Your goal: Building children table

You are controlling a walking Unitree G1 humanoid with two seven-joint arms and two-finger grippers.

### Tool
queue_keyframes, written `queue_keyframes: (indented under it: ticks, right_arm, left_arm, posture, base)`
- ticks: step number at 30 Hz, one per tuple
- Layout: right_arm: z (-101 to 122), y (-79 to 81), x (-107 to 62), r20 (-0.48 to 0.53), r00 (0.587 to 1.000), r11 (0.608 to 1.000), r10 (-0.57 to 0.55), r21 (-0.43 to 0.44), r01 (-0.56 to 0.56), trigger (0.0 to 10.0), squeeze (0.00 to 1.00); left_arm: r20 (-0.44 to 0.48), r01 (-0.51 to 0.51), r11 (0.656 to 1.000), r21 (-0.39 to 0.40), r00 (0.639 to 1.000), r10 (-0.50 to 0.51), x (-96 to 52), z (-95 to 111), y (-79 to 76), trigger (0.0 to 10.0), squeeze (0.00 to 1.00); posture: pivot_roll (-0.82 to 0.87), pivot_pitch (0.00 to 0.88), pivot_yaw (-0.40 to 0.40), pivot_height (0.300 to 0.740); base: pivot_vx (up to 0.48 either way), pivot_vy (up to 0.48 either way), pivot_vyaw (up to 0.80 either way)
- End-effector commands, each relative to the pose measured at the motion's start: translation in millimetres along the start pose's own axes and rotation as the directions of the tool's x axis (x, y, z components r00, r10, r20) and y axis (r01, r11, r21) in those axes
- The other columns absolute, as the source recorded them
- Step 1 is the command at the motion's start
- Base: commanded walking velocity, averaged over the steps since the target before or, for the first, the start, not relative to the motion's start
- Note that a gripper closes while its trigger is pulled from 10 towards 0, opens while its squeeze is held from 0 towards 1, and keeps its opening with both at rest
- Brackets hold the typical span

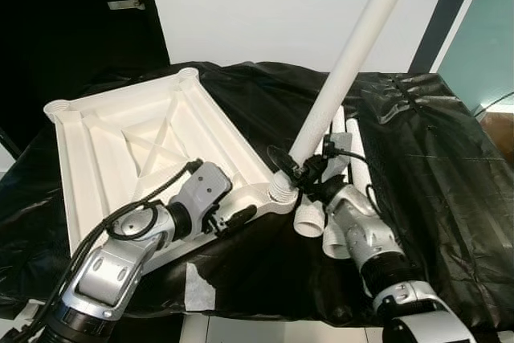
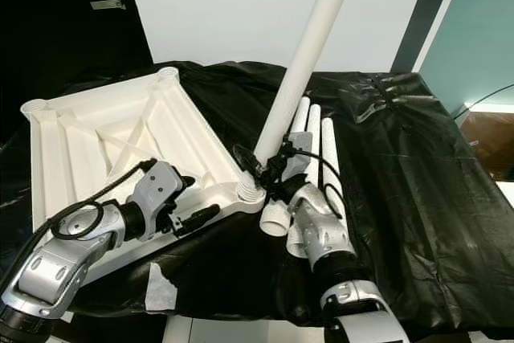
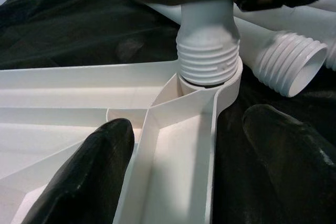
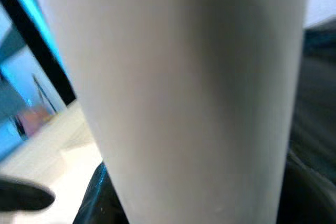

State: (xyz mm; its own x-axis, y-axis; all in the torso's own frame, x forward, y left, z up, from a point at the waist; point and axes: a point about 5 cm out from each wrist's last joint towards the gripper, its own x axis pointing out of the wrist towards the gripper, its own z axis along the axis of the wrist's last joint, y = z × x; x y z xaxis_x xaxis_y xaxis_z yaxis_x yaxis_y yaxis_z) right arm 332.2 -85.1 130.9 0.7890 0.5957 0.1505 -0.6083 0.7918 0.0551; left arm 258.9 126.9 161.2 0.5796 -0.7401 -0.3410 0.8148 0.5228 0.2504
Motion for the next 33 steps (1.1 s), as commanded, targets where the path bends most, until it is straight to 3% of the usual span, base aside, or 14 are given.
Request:
queue_keyframes:
  ticks: [1, 7, 12, 16, 23, 28, 31, 33]
  right_arm:
    - [-24.3, 0.3, -11.6, -0.138, 0.99, 0.995, -0.005, -0.099, -0.008, 10.0, 0.0]
    - [-25.2, -9.8, -17.0, -0.17, 0.984, 0.994, 0.047, -0.087, -0.063, 10.0, 0.0]
    - [-19.0, -31.8, -28.6, -0.193, 0.971, 0.985, 0.141, -0.074, -0.158, 10.0, 0.0]
    - [-18.8, -34.5, -32.1, -0.205, 0.961, 0.978, 0.188, -0.047, -0.201, 10.0, 0.0]
    - [-14.5, -42.6, -32.2, -0.241, 0.937, 0.956, 0.254, -0.081, -0.281, 10.0, 0.0]
    - [-10.5, -48.9, -25.4, -0.251, 0.947, 0.968, 0.2, -0.098, -0.231, 10.0, 0.0]
    - [-13.4, -46.3, -14.7, -0.265, 0.963, 0.986, 0.058, -0.136, -0.097, 10.0, 0.0]
    - [-14.4, -31.0, -4.9, -0.218, 0.976, 0.993, 0.013, -0.114, -0.038, 10.0, 0.0]
  left_arm:
    - [-0.004, -0.018, 1.0, 0.001, 1.0, 0.018, -1.3, 1.1, 1.5, 10.0, 0.0]
    - [0.003, -0.018, 1.0, 0.0, 1.0, 0.018, -1.2, 2.9, 1.5, 10.0, 0.0]
    - [0.01, -0.014, 1.0, 0.004, 1.0, 0.014, -0.2, 5.4, 1.6, 10.0, 0.0]
    - [0.013, -0.013, 1.0, 0.006, 1.0, 0.013, 0.3, 6.4, 1.8, 10.0, 0.0]
    - [0.018, -0.013, 1.0, 0.006, 1.0, 0.013, 0.7, 8.2, 2.3, 10.0, 0.0]
    - [0.025, -0.022, 1.0, 0.001, 0.999, 0.022, 0.8, 8.8, 2.4, 10.0, 0.0]
    - [0.029, -0.038, 0.999, -0.007, 0.999, 0.038, 0.4, 9.0, 2.4, 10.0, 0.0]
    - [0.032, -0.044, 0.999, -0.012, 0.999, 0.044, 0.2, 9.4, 1.7, 10.0, 0.0]
  posture:
    - [0.07, 0.0, -0.021, 0.74]
    - [0.07, 0.0, -0.019, 0.74]
    - [0.06, 0.0, -0.017, 0.74]
    - [0.06, 0.0, -0.016, 0.74]
    - [0.06, 0.0, -0.012, 0.74]
    - [0.07, 0.0, -0.025, 0.74]
    - [0.07, 0.0, -0.035, 0.74]
    - [0.07, 0.0, -0.038, 0.74]
  base:
    - [0.0, 0.0, 0.0]
    - [0.0, 0.0, 0.0]
    - [0.0, 0.0, 0.0]
    - [0.0, 0.0, 0.0]
    - [0.0, 0.0, 0.0]
    - [0.0, 0.0, 0.0]
    - [0.0, 0.0, 0.0]
    - [0.0, 0.0, 0.0]
